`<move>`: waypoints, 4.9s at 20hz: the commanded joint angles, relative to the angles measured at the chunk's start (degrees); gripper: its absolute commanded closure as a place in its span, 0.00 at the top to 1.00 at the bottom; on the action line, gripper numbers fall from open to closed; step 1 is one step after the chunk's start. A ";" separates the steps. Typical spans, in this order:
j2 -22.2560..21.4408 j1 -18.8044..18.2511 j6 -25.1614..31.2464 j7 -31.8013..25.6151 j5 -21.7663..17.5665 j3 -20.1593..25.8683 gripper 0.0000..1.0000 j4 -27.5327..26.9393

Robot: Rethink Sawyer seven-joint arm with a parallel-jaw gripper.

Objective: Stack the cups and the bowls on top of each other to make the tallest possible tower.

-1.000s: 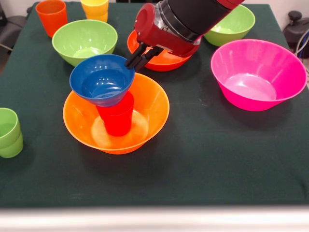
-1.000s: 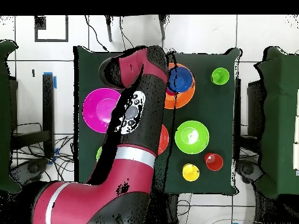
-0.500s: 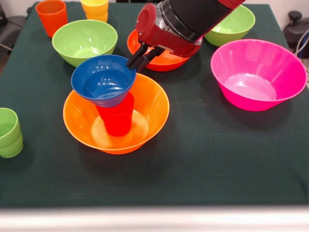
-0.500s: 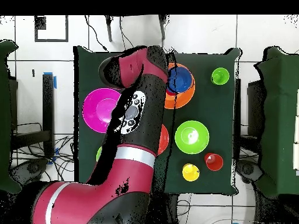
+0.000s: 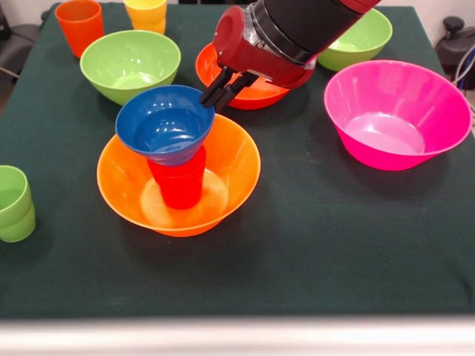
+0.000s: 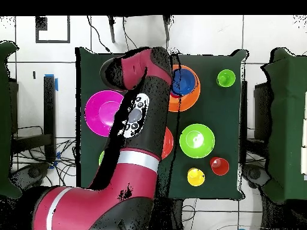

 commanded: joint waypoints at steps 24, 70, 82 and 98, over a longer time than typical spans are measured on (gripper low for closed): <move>1.34 1.01 2.39 6.48 0.84 3.70 1.00 3.14; 2.80 1.01 1.33 7.69 0.65 3.71 1.00 2.47; 3.10 0.82 0.38 7.77 0.74 4.03 1.00 2.17; 3.07 0.86 -1.28 8.36 0.74 4.29 1.00 2.83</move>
